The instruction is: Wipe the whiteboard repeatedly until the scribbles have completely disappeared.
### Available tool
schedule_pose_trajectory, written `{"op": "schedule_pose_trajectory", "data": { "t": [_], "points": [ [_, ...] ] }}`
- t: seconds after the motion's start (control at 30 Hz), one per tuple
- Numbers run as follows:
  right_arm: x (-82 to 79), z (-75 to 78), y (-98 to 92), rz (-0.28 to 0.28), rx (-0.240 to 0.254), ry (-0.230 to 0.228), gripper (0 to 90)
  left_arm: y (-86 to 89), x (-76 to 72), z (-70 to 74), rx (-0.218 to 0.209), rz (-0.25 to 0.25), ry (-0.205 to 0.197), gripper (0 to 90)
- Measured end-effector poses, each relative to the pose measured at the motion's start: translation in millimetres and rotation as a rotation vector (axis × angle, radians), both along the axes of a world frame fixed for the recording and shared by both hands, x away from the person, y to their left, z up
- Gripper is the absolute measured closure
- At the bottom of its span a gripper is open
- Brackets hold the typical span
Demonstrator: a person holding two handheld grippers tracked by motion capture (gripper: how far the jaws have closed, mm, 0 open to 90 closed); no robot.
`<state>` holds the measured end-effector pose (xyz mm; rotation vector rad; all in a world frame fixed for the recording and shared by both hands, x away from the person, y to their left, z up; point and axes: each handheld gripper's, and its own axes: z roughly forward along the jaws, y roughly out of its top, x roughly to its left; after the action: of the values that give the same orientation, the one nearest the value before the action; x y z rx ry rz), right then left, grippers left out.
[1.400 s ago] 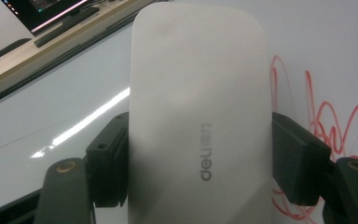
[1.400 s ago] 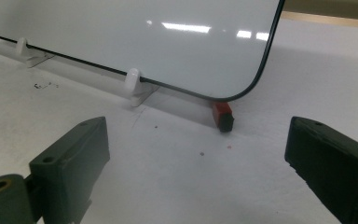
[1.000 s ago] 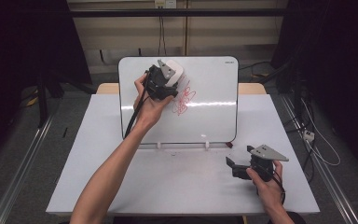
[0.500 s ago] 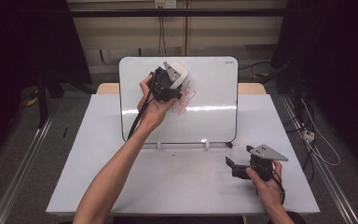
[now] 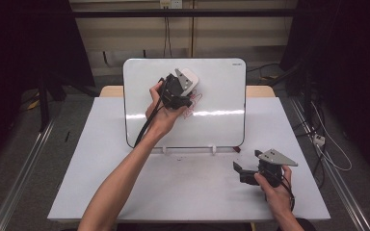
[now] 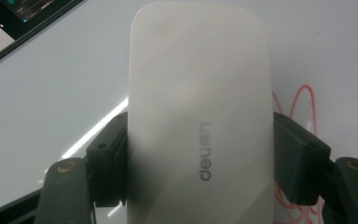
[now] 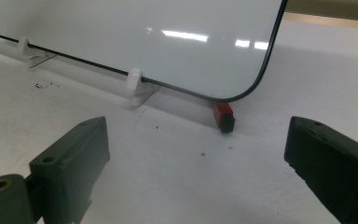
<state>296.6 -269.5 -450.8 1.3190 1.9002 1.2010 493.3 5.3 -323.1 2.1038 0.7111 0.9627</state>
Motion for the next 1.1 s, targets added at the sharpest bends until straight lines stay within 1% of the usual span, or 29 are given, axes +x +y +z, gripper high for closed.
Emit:
{"op": "schedule_pose_trajectory", "data": {
  "t": [0.1, 0.2, 0.3, 0.33, 0.37, 0.43, 0.47, 0.53, 0.6, 0.7, 0.9, 0.97, 1.0, 1.07, 1.1],
  "points": [
    [-0.1, 0.0, -0.1, 0.000, 0.001, 0.000, 6.7, -3.9, -2.9, -2.8, 0.016, -0.009, 0.005, 30.7],
    [-0.3, 0.1, -0.1, 0.002, 0.000, -0.001, 6.7, -6.1, -5.7, -6.2, 0.021, -0.018, 0.004, 30.7],
    [-0.4, 0.2, -0.1, 0.004, 0.000, -0.003, 6.7, -8.3, -9.7, -9.8, 0.036, -0.028, 0.001, 30.7],
    [-0.4, 0.1, -0.2, 0.004, 0.000, -0.003, 6.7, -8.6, -11.1, -10.8, 0.046, -0.035, 0.000, 30.7],
    [-0.4, 0.1, -0.3, 0.002, 0.001, -0.002, 6.7, -9.2, -13.0, -12.8, 0.043, -0.040, 0.003, 30.8],
    [-0.6, 0.3, -0.5, 0.002, 0.000, -0.004, 6.6, -11.0, -16.6, -17.6, 0.059, -0.056, -0.007, 30.8],
    [-0.8, 0.4, -0.6, 0.002, 0.000, -0.005, 6.6, -11.8, -18.7, -19.5, 0.063, -0.056, -0.006, 30.7],
    [-0.5, 0.2, -0.7, 0.001, 0.000, -0.003, 6.6, -12.9, -21.2, -22.0, 0.055, -0.055, -0.018, 30.7],
    [-0.5, 0.2, -0.4, 0.002, 0.000, -0.002, 6.6, -11.7, -21.5, -20.9, 0.063, -0.057, -0.011, 30.8],
    [-0.8, 0.3, -0.4, 0.003, 0.000, -0.004, 6.6, -12.5, -21.1, -20.8, 0.061, -0.050, -0.011, 30.8],
    [-1.1, 0.3, -0.9, 0.004, 0.001, -0.002, 6.6, -10.8, -18.9, -18.1, 0.062, -0.048, 0.003, 30.8],
    [-1.4, 0.4, -1.0, 0.002, 0.001, -0.002, 6.6, -9.6, -17.6, -17.0, 0.049, -0.042, 0.005, 30.8],
    [-1.5, 0.5, -1.0, 0.002, 0.002, -0.002, 6.6, -8.8, -17.1, -16.0, 0.051, -0.042, 0.011, 30.8],
    [-1.5, 0.6, -1.0, 0.003, 0.004, -0.003, 6.6, -8.2, -16.2, -15.6, 0.046, -0.043, 0.011, 30.8],
    [-1.4, 0.5, -1.0, 0.003, 0.003, -0.003, 6.6, -7.2, -15.8, -14.3, 0.051, -0.042, 0.009, 30.8]
  ]
}}
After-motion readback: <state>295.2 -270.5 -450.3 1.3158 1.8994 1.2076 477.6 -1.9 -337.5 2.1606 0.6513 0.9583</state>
